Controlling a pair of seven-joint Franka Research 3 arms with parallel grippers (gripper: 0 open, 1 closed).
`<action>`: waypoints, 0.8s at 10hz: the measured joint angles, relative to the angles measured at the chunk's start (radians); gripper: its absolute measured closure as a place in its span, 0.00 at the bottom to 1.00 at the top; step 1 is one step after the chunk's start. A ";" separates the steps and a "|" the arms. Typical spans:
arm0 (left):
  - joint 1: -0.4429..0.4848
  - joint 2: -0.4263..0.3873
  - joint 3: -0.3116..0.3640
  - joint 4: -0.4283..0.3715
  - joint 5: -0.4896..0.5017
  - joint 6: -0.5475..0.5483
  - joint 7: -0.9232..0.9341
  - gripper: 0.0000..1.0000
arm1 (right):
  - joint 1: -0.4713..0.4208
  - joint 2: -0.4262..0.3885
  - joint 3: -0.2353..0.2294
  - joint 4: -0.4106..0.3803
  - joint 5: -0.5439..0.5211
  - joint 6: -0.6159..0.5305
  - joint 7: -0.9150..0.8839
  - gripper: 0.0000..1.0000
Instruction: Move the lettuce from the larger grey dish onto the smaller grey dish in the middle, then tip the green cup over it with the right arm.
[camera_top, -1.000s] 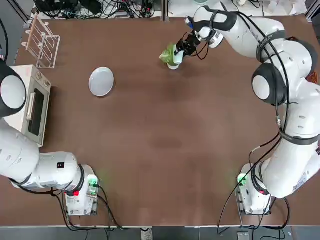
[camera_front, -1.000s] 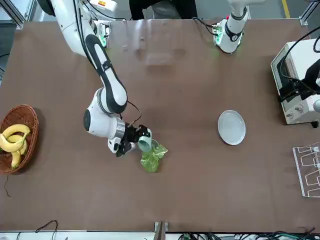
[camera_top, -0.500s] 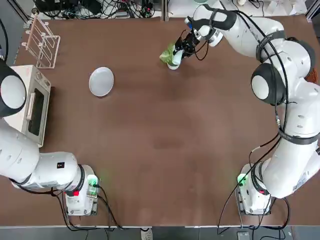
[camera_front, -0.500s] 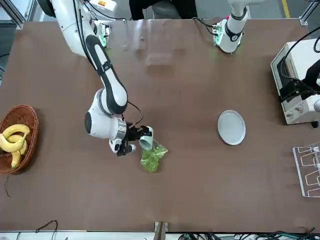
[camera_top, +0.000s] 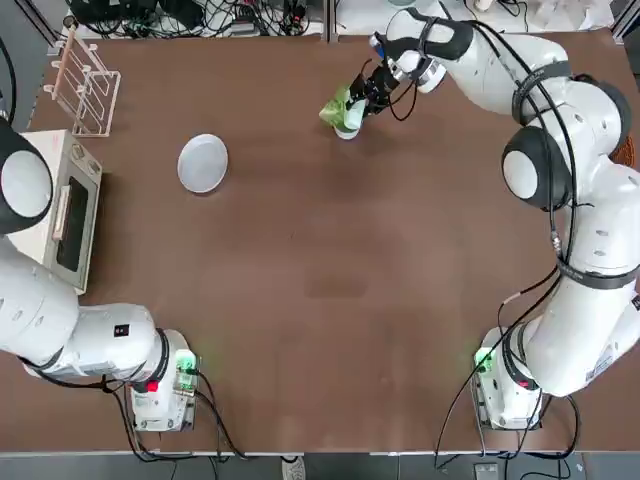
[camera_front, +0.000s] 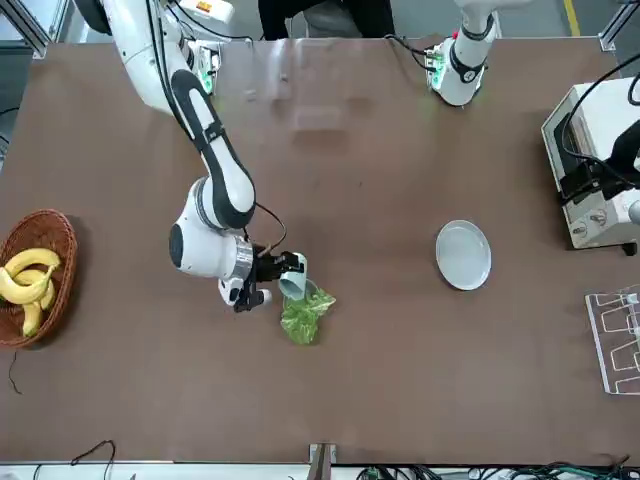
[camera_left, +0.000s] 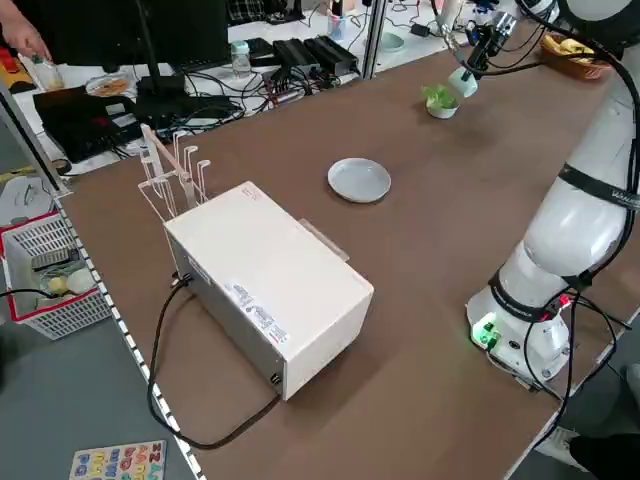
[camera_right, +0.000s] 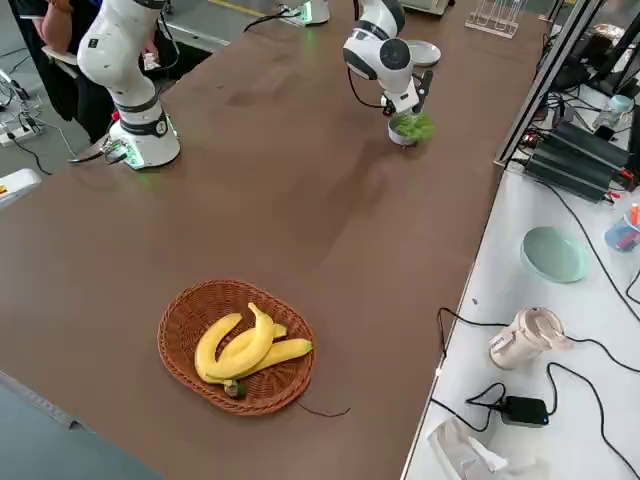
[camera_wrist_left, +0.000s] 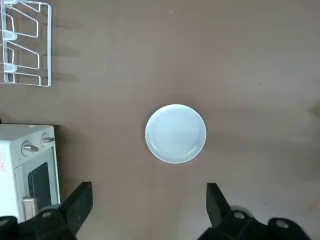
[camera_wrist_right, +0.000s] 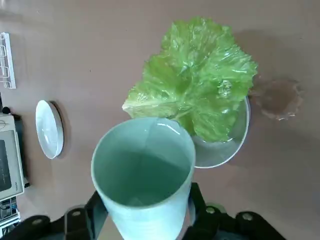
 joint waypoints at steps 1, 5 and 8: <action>0.000 0.000 0.000 0.000 0.000 0.001 0.000 0.00 | 0.000 0.001 0.000 0.000 -0.004 -0.001 -0.001 0.32; 0.000 0.000 0.000 0.000 0.000 0.004 0.000 0.00 | 0.009 0.010 0.000 0.000 -0.019 -0.004 -0.009 0.32; 0.000 0.000 0.000 0.000 0.000 0.005 0.000 0.00 | 0.012 0.011 0.000 0.000 -0.019 -0.012 0.005 0.32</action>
